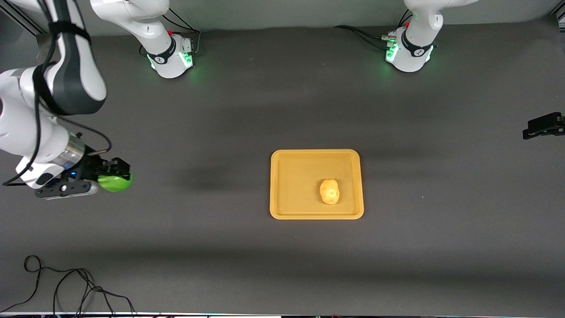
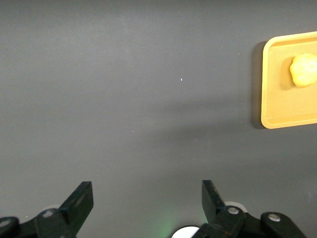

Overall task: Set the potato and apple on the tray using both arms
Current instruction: 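Lift the apple with the right gripper and carry it over the tray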

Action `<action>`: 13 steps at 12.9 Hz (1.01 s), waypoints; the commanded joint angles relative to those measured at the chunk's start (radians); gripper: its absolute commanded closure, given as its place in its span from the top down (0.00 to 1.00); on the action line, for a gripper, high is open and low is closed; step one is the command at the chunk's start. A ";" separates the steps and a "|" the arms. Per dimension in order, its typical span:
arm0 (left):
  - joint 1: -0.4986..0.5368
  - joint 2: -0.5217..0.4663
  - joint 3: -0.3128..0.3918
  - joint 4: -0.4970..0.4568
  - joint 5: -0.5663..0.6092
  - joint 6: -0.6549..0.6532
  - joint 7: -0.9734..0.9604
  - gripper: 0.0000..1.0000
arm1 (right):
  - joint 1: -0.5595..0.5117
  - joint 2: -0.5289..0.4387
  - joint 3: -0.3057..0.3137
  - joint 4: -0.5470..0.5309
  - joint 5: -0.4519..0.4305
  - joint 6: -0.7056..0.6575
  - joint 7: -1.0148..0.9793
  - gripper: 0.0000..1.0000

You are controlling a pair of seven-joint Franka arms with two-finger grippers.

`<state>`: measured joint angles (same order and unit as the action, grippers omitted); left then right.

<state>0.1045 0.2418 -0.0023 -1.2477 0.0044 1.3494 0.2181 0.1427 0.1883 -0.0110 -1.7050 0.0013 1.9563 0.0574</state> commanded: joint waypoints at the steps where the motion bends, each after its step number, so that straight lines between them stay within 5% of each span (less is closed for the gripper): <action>1: 0.006 0.008 -0.004 0.024 -0.003 -0.015 0.017 0.98 | 0.165 0.141 -0.007 0.172 -0.007 -0.030 0.251 0.57; 8: 0.006 0.008 -0.004 0.025 0.000 -0.006 0.017 0.99 | 0.530 0.540 -0.007 0.632 -0.101 -0.100 0.881 0.54; 13: 0.003 0.010 -0.007 0.025 0.006 -0.006 0.007 0.99 | 0.649 0.690 -0.009 0.728 -0.101 -0.042 1.007 0.54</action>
<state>0.1061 0.2420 -0.0055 -1.2466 0.0045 1.3501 0.2185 0.7595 0.7971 -0.0084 -1.0716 -0.0844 1.9072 1.0179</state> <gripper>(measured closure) 0.044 0.207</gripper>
